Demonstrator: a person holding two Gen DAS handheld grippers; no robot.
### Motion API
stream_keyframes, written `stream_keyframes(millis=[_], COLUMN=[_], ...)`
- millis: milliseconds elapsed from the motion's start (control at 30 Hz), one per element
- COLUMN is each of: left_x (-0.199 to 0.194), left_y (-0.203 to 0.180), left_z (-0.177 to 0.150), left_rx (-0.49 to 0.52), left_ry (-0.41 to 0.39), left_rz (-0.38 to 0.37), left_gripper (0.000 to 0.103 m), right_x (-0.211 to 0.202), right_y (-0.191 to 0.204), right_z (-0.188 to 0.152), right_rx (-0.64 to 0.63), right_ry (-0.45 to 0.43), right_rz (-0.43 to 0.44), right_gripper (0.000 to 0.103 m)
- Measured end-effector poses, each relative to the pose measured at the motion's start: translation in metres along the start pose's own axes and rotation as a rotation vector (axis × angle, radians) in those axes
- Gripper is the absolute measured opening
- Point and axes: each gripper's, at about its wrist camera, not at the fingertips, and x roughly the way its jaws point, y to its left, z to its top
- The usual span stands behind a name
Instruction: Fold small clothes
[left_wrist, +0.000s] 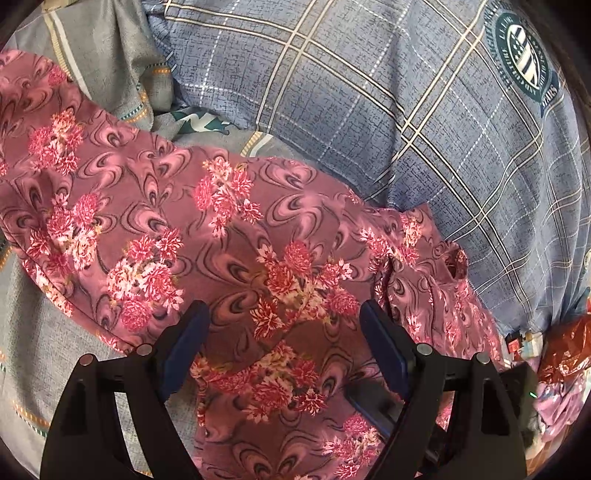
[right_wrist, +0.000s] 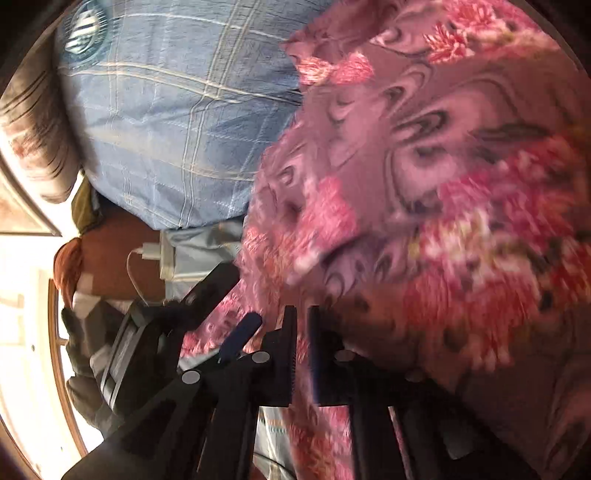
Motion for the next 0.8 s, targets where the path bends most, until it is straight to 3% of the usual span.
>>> stream_keyframes(millis=[67,167,267,367,433,467,533,600,700,733,800], left_x=[-0.001,-0.002,-0.002,0.008,0.022,0.033,0.033,0.035,0.029,0.024,0.006], left_y=[-0.006,-0.02,-0.039,-0.056,-0.063,-0.067,-0.076,-0.081,-0.078,-0.074,-0.062], left_z=[-0.002,-0.007,-0.015,-0.023,-0.026,-0.029,-0.033,-0.035,-0.03,-0.026,-0.013], left_rx=[0.008,0.046,0.106,0.15,0.167,0.179,0.235,0.262,0.256,0.246,0.202], left_ry=[-0.009,-0.017,-0.028,-0.012,0.029,0.063,0.023,0.025,0.036,0.034,-0.014], left_rz=[-0.014,-0.037,-0.054,-0.05,-0.022,0.015,0.07,0.093,0.064,0.054,0.045], left_gripper=[0.084,0.084,0.084,0.084,0.084,0.084,0.084,0.084,0.084,0.084,0.084], right_x=[-0.023,-0.088,-0.163,-0.215,-0.229,-0.232,-0.235,-0.233,-0.225,-0.222,-0.218], right_y=[0.012,0.02,0.007,-0.026,-0.057,-0.072,-0.091,-0.089,-0.072,-0.066,-0.058], right_z=[-0.005,-0.001,0.018,0.035,0.045,0.048,0.047,0.045,0.045,0.044,0.042], right_rx=[-0.1,-0.229,-0.243,-0.185,-0.11,-0.074,-0.06,-0.087,-0.131,-0.142,-0.157], right_ry=[-0.032,-0.21,-0.431,-0.56,-0.567,-0.555,-0.558,-0.562,-0.551,-0.548,-0.54], right_rz=[-0.031,-0.107,-0.209,-0.324,-0.393,-0.408,-0.365,-0.39,-0.464,-0.461,-0.443], right_gripper=[0.012,0.02,0.035,0.036,0.036,0.031,0.02,0.023,0.031,0.038,0.039])
